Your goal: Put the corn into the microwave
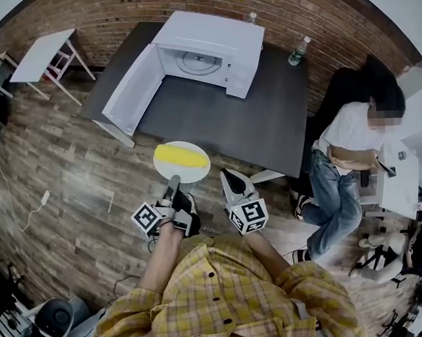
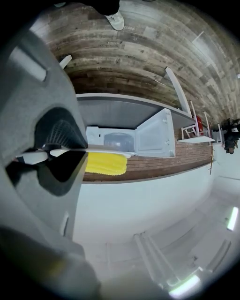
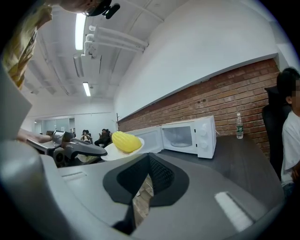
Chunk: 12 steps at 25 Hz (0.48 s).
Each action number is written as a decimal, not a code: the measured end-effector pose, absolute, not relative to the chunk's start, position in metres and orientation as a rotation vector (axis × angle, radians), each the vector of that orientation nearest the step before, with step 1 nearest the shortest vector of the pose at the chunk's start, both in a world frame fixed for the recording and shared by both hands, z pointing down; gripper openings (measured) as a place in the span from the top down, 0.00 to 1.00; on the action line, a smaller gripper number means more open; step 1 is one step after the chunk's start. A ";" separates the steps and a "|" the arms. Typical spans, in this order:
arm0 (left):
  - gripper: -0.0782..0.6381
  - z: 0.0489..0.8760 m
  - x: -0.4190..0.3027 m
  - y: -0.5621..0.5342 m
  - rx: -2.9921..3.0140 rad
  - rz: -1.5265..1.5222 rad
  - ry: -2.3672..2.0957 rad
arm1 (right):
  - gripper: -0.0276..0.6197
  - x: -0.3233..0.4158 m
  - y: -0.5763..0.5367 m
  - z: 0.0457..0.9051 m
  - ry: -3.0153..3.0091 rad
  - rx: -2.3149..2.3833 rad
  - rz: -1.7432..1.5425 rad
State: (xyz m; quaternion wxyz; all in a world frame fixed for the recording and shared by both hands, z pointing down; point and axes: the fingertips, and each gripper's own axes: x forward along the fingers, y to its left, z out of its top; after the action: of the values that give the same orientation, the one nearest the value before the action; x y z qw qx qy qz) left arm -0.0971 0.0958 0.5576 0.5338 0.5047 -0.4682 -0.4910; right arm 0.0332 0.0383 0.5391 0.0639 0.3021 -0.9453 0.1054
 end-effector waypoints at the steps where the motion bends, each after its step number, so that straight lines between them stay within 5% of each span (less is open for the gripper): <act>1: 0.87 0.558 -0.104 0.087 1.205 -1.158 -1.113 | 0.95 0.026 0.031 0.539 -2.849 0.922 0.322; 12: 0.87 0.552 -0.174 0.009 1.271 -1.064 -1.046 | 0.95 -0.038 -0.042 0.532 -2.785 1.086 0.317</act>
State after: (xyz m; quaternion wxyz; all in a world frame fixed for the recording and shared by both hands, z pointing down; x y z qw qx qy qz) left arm -0.1736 0.0093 0.5521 0.5569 0.5387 -0.4431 -0.4509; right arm -0.0379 -0.0416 0.5320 0.0680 0.3604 -0.9243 0.1053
